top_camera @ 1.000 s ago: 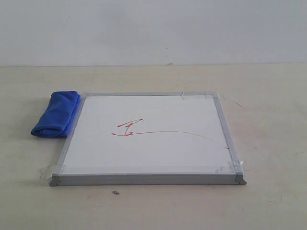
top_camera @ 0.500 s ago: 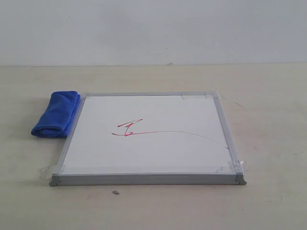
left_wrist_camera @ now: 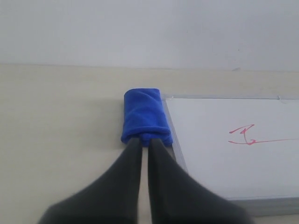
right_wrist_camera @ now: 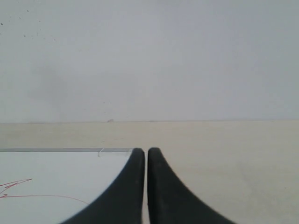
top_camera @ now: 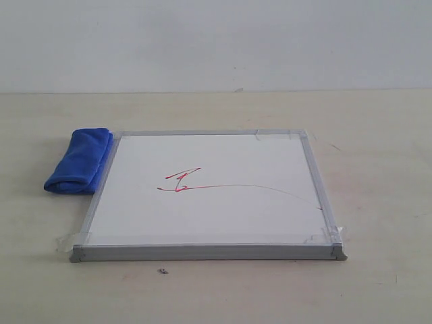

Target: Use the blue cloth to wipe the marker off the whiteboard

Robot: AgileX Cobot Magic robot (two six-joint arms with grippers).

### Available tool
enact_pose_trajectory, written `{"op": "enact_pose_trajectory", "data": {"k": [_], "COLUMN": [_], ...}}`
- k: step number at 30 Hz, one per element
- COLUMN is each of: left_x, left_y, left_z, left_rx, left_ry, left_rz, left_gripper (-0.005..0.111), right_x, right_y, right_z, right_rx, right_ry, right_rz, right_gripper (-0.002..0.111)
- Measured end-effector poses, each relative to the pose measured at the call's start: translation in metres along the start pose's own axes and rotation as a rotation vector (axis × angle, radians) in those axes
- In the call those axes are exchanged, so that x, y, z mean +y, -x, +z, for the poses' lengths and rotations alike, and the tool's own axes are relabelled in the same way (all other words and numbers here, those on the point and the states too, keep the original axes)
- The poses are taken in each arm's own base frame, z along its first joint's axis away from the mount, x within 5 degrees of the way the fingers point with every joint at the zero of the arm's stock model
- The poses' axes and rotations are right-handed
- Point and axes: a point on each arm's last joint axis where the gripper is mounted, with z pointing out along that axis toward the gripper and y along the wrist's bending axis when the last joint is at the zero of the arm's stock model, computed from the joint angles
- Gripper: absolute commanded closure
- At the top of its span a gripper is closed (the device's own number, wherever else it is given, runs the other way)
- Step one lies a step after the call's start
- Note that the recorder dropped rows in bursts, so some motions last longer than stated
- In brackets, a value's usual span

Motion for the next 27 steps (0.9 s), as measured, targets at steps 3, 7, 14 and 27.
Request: {"op": "enact_pose_trajectory", "data": {"k": [3, 7, 14, 27], "left_x": [0.0, 0.001, -0.002, -0.009], "left_y": [0.006, 0.028, 0.088, 0.201], "left_z": [0.0, -0.004, -0.025, 0.031], "left_rx": [-0.068, -0.316, -0.488, -0.181], "left_ry": [0.002, -0.002, -0.022, -0.002], "left_rz": [0.0, -0.075, -0.12, -0.005], "left_gripper": [0.102, 0.102, 0.102, 0.102], "right_x": [0.0, 0.0, 0.0, 0.0], "right_y": [0.0, 0.0, 0.0, 0.0], "right_z": [0.0, 0.0, 0.0, 0.0], "right_rx": [0.001, 0.003, 0.003, 0.003], "right_ry": [0.0, 0.0, 0.0, 0.0], "right_rz": [0.0, 0.0, 0.0, 0.0], "right_gripper": [0.109, 0.109, 0.109, 0.109]}}
